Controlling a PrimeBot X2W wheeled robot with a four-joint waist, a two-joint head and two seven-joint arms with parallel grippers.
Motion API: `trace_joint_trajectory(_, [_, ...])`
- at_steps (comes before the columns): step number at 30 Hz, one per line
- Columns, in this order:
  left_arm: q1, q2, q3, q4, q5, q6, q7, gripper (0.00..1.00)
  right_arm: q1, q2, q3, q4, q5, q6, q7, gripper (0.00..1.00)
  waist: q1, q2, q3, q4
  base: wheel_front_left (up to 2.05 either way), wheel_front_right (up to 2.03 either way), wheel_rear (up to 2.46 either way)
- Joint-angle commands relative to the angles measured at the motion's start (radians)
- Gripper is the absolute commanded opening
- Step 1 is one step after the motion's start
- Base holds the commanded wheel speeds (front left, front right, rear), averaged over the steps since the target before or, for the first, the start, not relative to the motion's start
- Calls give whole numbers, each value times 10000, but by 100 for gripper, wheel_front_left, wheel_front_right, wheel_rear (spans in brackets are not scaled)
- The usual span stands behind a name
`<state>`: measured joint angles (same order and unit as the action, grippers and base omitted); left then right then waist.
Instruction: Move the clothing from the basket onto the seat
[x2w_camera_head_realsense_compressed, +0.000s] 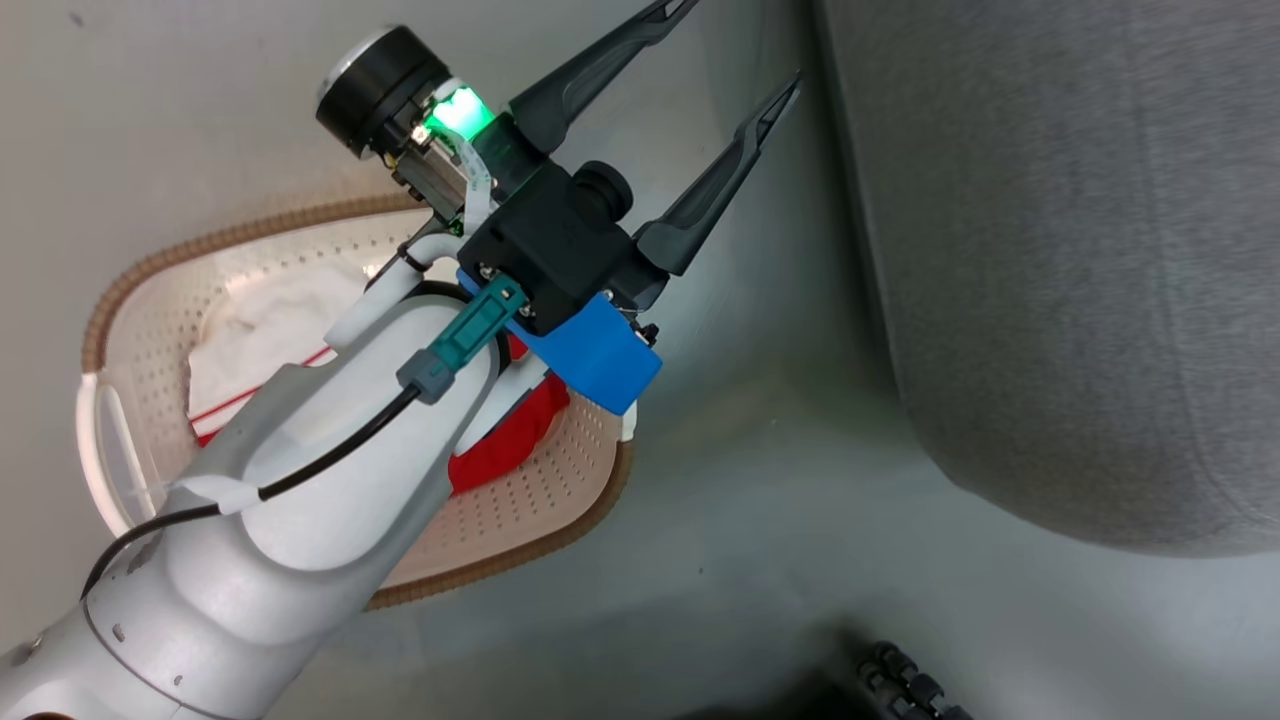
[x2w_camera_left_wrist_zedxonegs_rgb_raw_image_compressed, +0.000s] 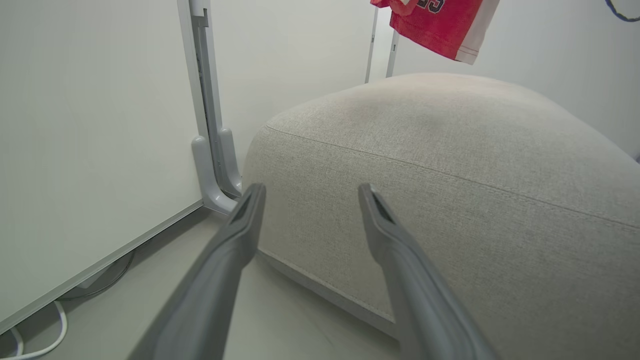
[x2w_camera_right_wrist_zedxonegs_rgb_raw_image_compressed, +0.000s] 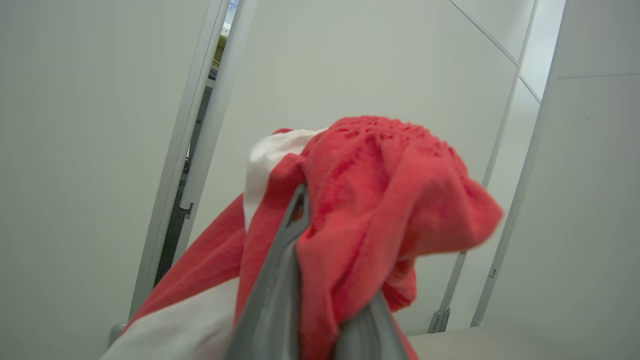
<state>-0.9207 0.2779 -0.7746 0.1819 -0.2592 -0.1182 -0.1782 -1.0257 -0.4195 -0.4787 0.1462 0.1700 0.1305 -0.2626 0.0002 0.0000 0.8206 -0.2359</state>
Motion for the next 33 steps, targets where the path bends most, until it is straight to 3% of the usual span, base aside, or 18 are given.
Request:
trace_joint_trajectory(1, [-203, 55, -3, -180, 93, 64, 29, 100, -168, -297, -205, 397, -5, 5, -34, 0, -2, 0, 761, 230, 0, 0, 0])
trace_joint_trajectory(3, [-249, 170, -17, -373, 157, 71, 64, 100, -26, -474, -326, 1204, -107, 5, -34, 0, -2, 0, 941, 232, 0, 0, 0])
trace_joint_trajectory(8, [-140, 287, -44, -541, 114, 139, 102, 100, 489, -123, -503, 2712, -415, 4, -39, 0, -2, 0, 1020, 194, 0, 0, 0])
trace_joint_trajectory(14, [-44, 483, -53, -623, 65, 169, 167, 100, 949, 1347, -953, 3413, -1226, 4, -36, 0, -2, 0, 969, 127, 0, 0, 0])
trace_joint_trajectory(15, [22, 529, -52, -622, 59, 201, 159, 100, 1030, 1913, -1089, 3167, -1599, 4, -34, 40, -2, 0, 893, 80, 0, 0, 0])
trace_joint_trajectory(16, [68, 533, -65, -602, 39, 223, 154, 100, 1087, 2192, -1145, 3020, -1821, 5, -36, 96, -2, 0, 828, 64, 0, 0, 0])
trace_joint_trajectory(17, [114, 532, -86, -573, 18, 224, 143, 100, 1130, 2416, -1204, 2918, -1964, 5, -34, 100, -2, 0, 743, 54, 0, 0, 0])
trace_joint_trajectory(24, [438, 250, -192, -217, -185, 342, -264, 100, 1921, 2924, -1534, 2315, -2534, 4, -34, 100, -2, 0, -215, 200, 0, 0, 0])
trace_joint_trajectory(33, [1257, -123, 82, 517, -651, 591, -796, 100, 4169, 2458, -1054, 1400, -1669, 5, -36, 100, -2, 0, -1937, 401, 0, 0, 0])
